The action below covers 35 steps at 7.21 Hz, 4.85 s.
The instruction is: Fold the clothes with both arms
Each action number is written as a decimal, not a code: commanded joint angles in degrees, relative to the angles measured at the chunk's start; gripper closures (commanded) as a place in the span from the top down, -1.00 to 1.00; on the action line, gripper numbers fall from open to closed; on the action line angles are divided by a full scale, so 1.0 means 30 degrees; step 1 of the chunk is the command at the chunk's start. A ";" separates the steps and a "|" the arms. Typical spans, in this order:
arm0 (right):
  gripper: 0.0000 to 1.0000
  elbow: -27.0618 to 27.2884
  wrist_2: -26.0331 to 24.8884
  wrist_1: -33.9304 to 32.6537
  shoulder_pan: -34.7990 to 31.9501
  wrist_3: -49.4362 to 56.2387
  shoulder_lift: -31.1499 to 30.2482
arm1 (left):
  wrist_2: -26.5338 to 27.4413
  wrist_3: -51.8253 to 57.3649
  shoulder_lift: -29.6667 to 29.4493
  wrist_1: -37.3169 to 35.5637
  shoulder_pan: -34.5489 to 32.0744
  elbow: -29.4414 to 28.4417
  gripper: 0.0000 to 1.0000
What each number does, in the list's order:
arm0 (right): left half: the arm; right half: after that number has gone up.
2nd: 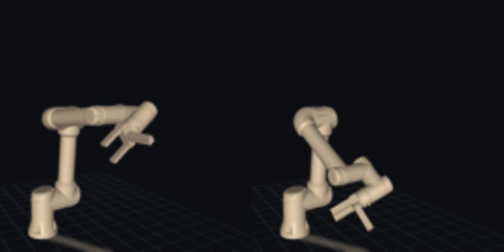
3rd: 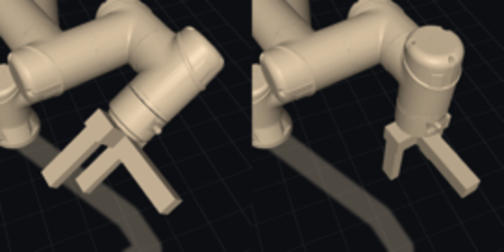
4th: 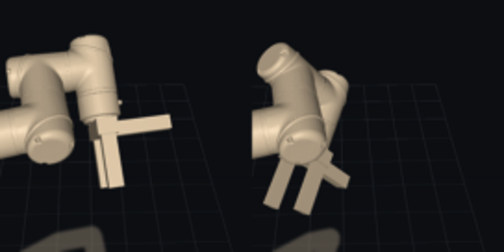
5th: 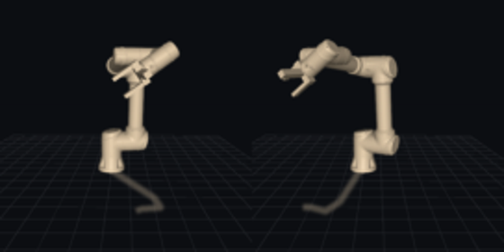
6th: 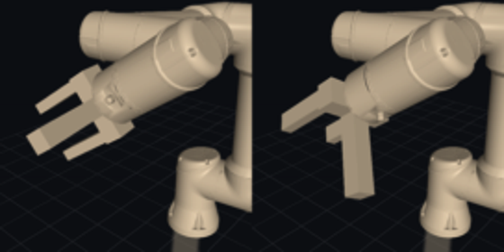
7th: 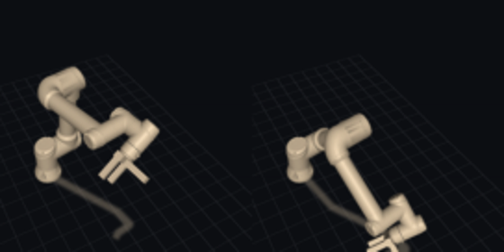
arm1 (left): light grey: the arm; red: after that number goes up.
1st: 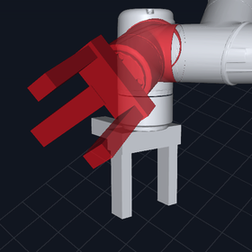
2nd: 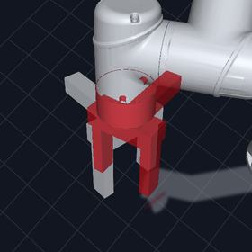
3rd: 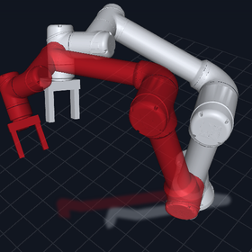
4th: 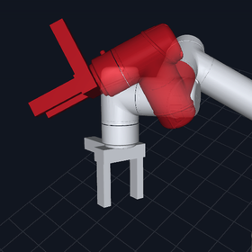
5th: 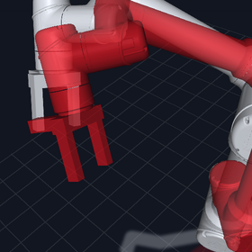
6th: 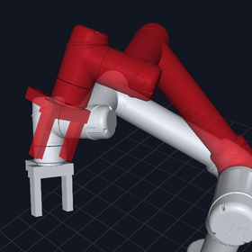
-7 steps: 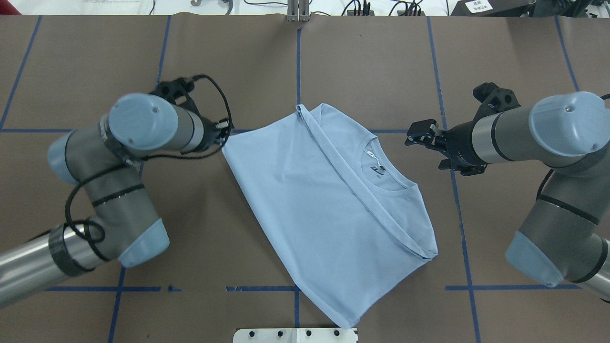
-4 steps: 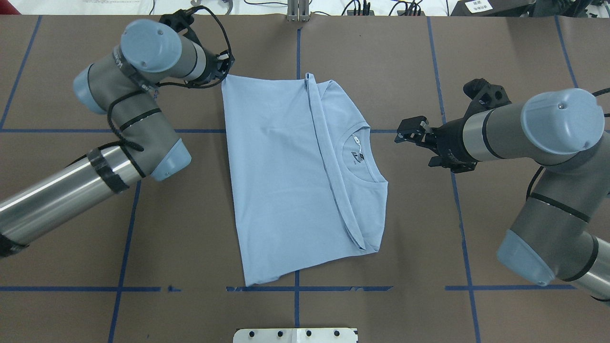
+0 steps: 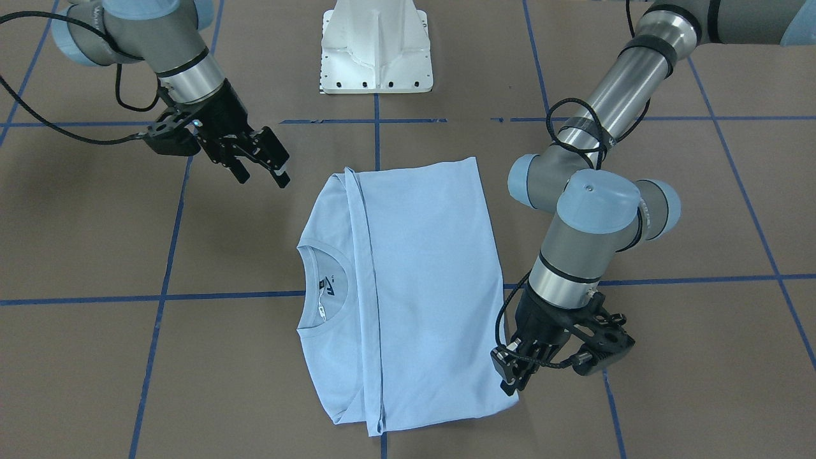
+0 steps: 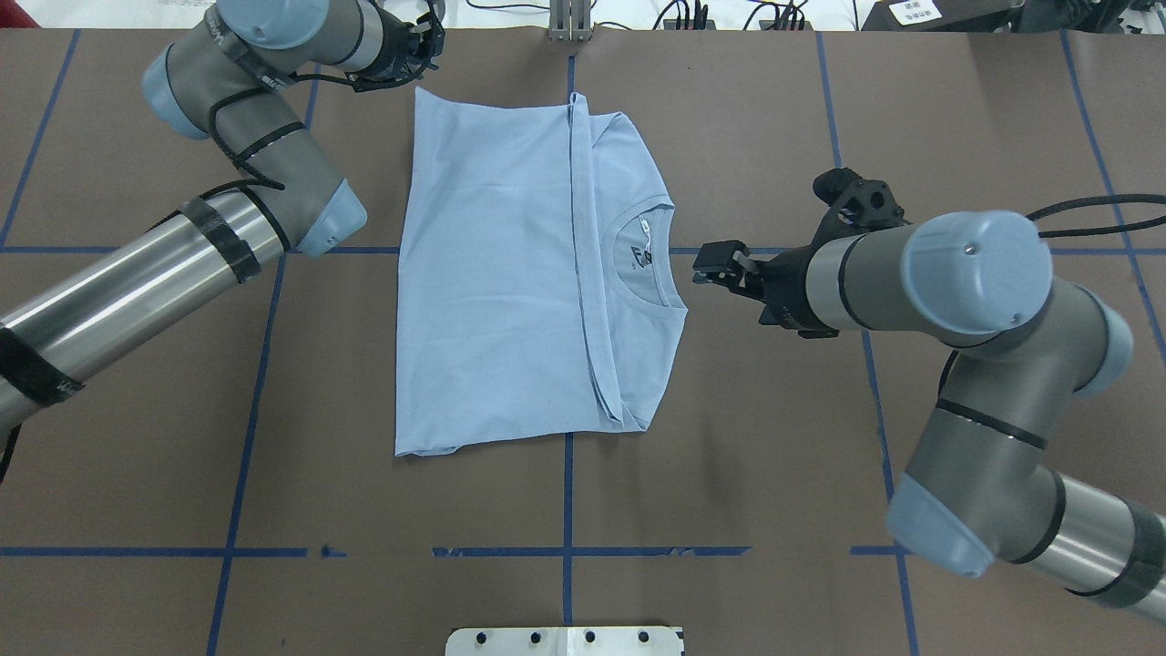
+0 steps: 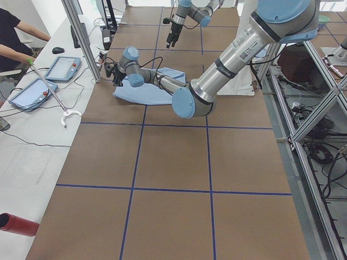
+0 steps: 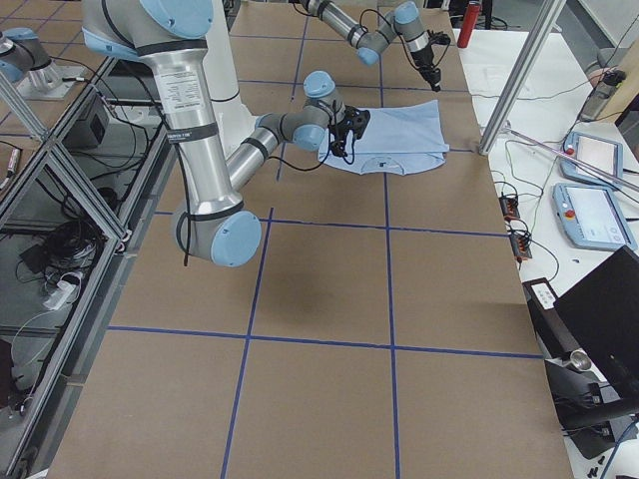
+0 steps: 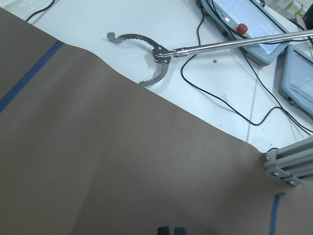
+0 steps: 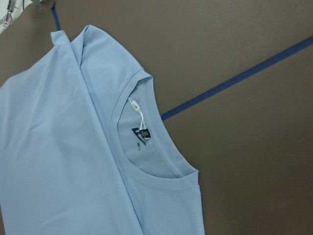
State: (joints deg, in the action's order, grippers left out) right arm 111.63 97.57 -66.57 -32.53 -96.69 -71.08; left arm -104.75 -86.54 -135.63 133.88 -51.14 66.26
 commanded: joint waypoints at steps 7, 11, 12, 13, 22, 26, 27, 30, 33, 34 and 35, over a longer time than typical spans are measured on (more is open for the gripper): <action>0.96 -0.6121 -0.2052 -0.8387 0.3313 1.4487 0.7139 | -0.2642 -0.0917 0.5133 -0.1093 0.0142 0.7915 0.00; 0.95 -0.7090 -0.2201 -0.9215 0.3988 1.5912 0.7521 | -0.2642 -0.0917 0.5133 -0.1122 0.0172 0.7915 0.01; 0.92 -0.7093 -0.2172 -0.9215 0.3989 1.5912 0.7376 | -0.2613 -0.0917 0.5133 -0.1151 0.0172 0.7915 0.01; 0.91 -0.7064 -0.2143 -0.9186 0.3786 1.6260 0.6910 | -0.2642 -0.0917 0.5133 -0.1152 0.0172 0.7973 0.01; 0.91 -0.2168 -0.1586 -0.9100 0.1992 1.4168 0.2326 | -0.2671 -0.1181 0.5133 -0.1181 0.0201 0.8091 0.06; 0.86 -0.3777 -0.1732 -0.2869 0.3490 -0.0069 0.2045 | -0.2642 -0.1152 0.5162 -0.1181 0.0230 0.7974 0.06; 0.84 -0.3753 -0.1645 -0.2829 0.3404 -0.0519 0.1752 | -0.2642 -0.1152 0.5133 -0.1181 0.0230 0.7974 0.07; 0.02 -0.3723 -0.1615 -0.2829 0.3432 -0.1256 0.1544 | -0.2642 -0.1152 0.5133 -0.1210 0.0230 0.8003 0.07; -1.00 -0.3520 -0.1556 -0.2829 0.3373 -0.1226 0.1486 | -0.2613 -0.1152 0.5133 -0.1210 0.0231 0.8003 0.07; -1.00 -0.3257 -0.1557 -0.2829 0.3373 -0.1226 0.1486 | -0.2642 -0.1152 0.5133 -0.1210 0.0230 0.8032 0.07; -1.00 -0.3284 -0.1557 -0.2858 0.3373 -0.1226 0.1457 | -0.2613 -0.1152 0.5133 -0.1210 0.0259 0.8032 0.07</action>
State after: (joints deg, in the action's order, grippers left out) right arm 101.54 92.91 -75.08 -22.41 -100.36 -66.64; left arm -112.63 -90.00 -120.23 130.25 -50.42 90.32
